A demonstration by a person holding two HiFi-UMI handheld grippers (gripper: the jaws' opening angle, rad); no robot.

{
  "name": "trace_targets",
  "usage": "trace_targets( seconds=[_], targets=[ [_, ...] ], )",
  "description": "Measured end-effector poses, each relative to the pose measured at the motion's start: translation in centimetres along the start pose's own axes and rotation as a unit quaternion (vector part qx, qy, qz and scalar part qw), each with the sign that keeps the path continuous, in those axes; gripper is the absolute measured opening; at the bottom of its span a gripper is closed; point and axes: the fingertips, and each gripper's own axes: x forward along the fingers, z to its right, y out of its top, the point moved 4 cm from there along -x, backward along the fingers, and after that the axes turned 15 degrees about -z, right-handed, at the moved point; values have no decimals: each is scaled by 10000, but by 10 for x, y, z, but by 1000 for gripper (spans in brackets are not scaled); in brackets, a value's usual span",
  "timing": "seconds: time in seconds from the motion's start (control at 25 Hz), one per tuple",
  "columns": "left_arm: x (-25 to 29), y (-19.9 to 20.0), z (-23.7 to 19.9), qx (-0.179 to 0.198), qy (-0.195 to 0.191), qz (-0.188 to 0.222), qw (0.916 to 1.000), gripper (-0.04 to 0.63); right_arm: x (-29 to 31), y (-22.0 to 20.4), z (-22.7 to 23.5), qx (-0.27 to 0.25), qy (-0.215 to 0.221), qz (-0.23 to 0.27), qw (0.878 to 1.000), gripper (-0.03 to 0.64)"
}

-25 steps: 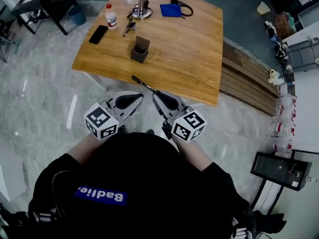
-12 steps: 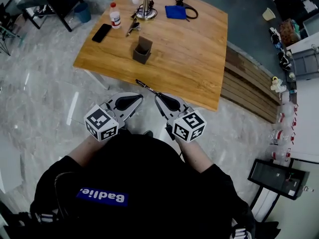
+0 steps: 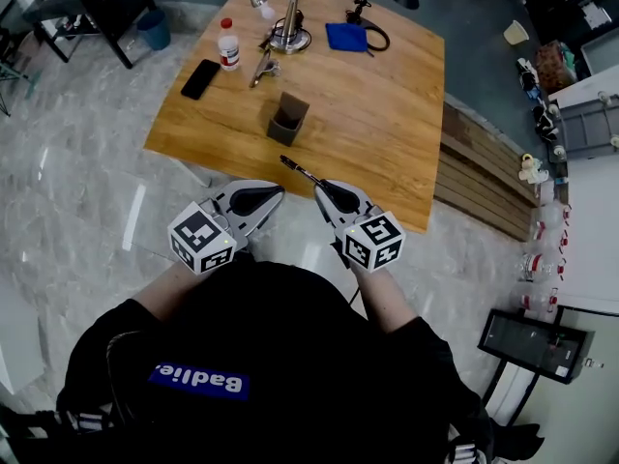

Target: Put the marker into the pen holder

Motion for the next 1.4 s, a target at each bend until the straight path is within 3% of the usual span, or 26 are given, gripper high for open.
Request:
trace_targets(
  seconds=[0.36,0.76,1.16,1.4],
  targets=[
    [-17,19,-68,165,-371,83,9991,9,55,37,22,-200,-604,-514,9966,43],
    [-17,17,-99,109,-689,22,9976,9,97,58,58,-764,-999,-1529,9802,43],
    [-11,19,-111,-147,-232,216,9994,9,138,62,96,-1931,-861,-2605,9421,43],
    [-11,16,-116,-363,76,337,9987,9,167,68,107,-2942,-716,-3241,8962,43]
  ],
)
